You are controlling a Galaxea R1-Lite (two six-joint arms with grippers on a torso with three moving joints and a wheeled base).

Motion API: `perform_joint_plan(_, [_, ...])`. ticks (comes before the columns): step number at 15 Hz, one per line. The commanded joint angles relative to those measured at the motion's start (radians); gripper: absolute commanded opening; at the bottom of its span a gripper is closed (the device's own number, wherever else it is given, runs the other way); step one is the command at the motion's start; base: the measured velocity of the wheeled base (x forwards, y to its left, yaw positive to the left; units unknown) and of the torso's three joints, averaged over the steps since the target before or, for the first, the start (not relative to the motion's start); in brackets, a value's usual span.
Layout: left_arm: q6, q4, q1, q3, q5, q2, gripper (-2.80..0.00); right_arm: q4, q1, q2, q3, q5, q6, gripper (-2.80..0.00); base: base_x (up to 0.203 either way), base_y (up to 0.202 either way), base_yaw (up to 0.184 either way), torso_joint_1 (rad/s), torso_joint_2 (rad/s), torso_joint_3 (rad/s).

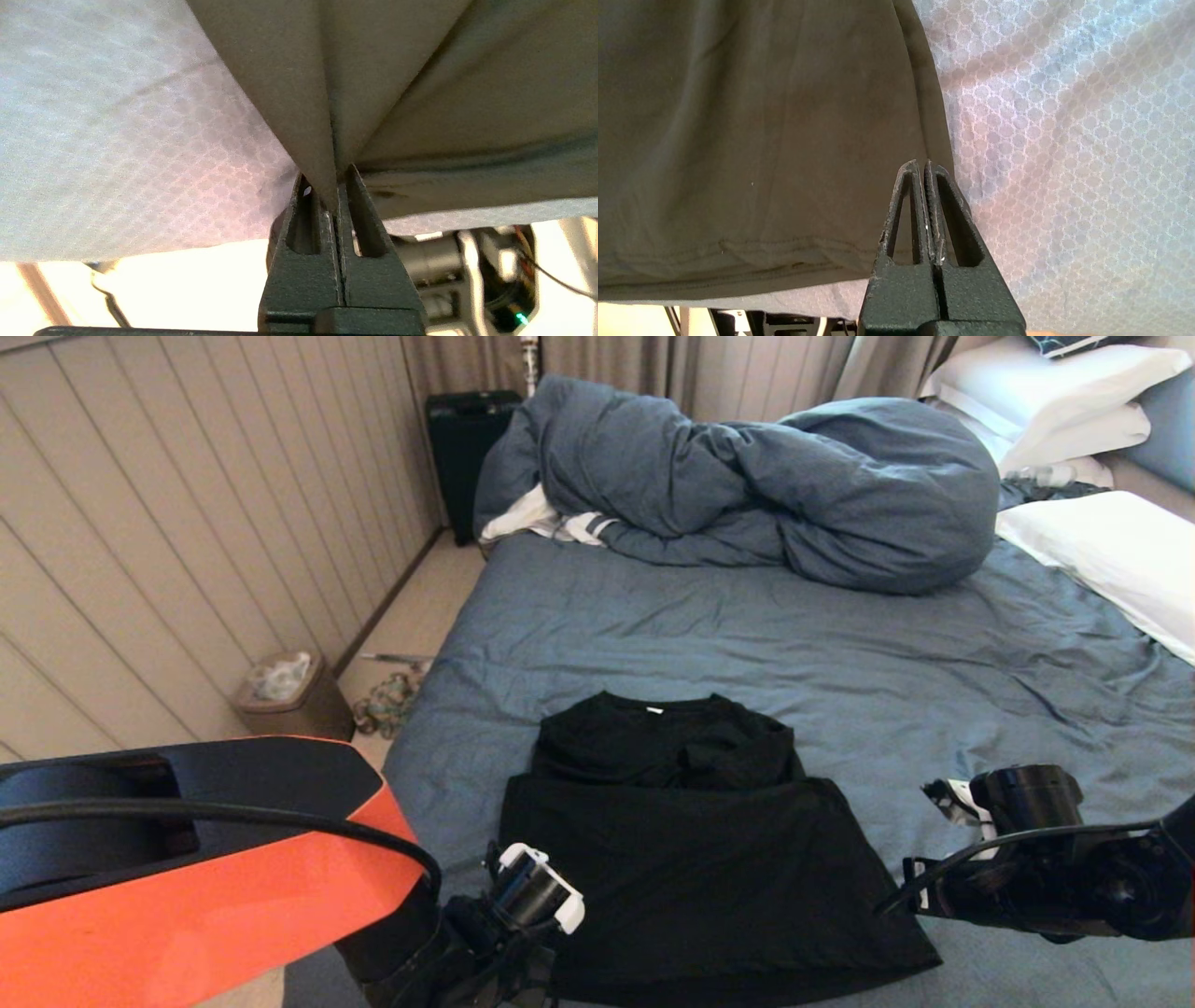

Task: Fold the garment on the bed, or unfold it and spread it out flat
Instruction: Fold the black T-shirt

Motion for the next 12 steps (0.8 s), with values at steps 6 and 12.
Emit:
perform_joint_plan(6, [-0.020,-0.002,-0.035,-0.002,0.039,-0.078,-2.80,-0.001,-0.002,-0.012,0.024,-0.001,-0.004,-2.80,0.000,0.000,0.000,0.000,0.00,0.000])
perform_joint_plan(12, [-0.020,-0.003,-0.035,-0.010,0.031,-0.065,-2.80,-0.005,0.003,0.041,0.042,-0.002,-0.013,0.00,0.000,0.000,0.000,0.000,0.00,0.000])
